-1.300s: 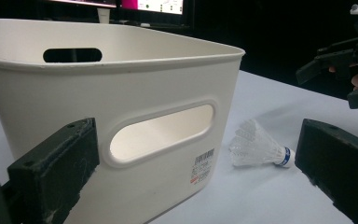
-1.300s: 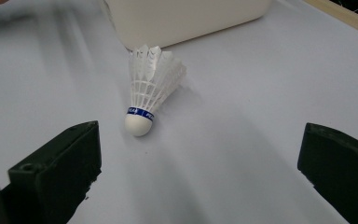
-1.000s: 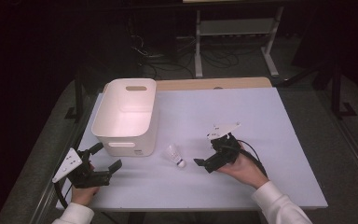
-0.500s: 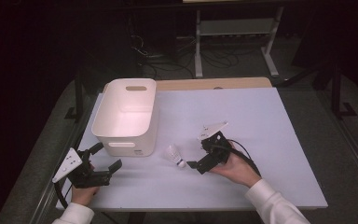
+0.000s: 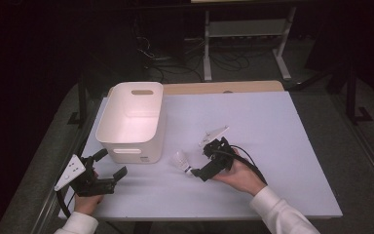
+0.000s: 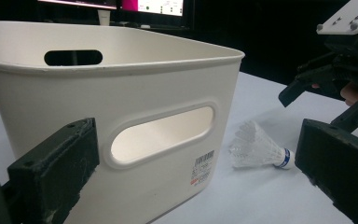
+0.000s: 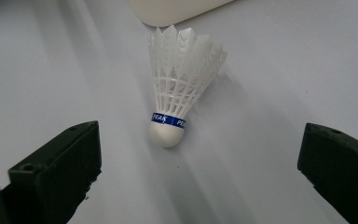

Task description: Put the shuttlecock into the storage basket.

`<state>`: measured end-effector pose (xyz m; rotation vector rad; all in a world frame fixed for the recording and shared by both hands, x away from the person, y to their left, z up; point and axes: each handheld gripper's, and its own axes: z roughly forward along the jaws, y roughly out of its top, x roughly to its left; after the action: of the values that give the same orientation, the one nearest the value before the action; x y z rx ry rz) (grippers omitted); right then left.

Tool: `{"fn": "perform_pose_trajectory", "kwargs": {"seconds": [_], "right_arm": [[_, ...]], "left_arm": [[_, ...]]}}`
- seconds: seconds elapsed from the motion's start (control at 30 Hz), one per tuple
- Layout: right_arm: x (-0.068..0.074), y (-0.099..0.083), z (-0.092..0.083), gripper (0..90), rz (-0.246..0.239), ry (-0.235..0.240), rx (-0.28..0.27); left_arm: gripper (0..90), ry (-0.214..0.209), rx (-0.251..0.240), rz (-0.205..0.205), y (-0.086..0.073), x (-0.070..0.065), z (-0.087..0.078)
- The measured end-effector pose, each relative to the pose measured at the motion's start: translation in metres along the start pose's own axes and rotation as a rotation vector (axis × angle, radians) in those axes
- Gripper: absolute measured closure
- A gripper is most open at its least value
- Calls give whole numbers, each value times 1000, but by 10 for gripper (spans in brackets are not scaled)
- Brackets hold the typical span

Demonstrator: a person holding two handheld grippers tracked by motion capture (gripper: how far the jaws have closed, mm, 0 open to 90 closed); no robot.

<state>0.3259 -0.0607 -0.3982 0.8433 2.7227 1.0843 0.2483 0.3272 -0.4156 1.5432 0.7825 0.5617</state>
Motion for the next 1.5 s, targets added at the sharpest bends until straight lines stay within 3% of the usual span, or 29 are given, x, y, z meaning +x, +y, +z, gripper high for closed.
{"fn": "perform_pose_trajectory", "kwargs": {"seconds": [0.73, 0.9, 1.2, 1.5], "right_arm": [[5, 2, 30, 0, 83, 11, 64], [8, 1, 37, 0, 73, 8, 73], [9, 2, 42, 98, 98, 31, 49], [11, 2, 45, 150, 87, 10, 44]], "left_arm": [[0, -5, 1, -4, 0, 0, 0], [0, -3, 2, 0, 0, 0, 0], [0, -3, 7, 2, 0, 0, -1], [0, -4, 4, 0, 0, 0, -1]]}}
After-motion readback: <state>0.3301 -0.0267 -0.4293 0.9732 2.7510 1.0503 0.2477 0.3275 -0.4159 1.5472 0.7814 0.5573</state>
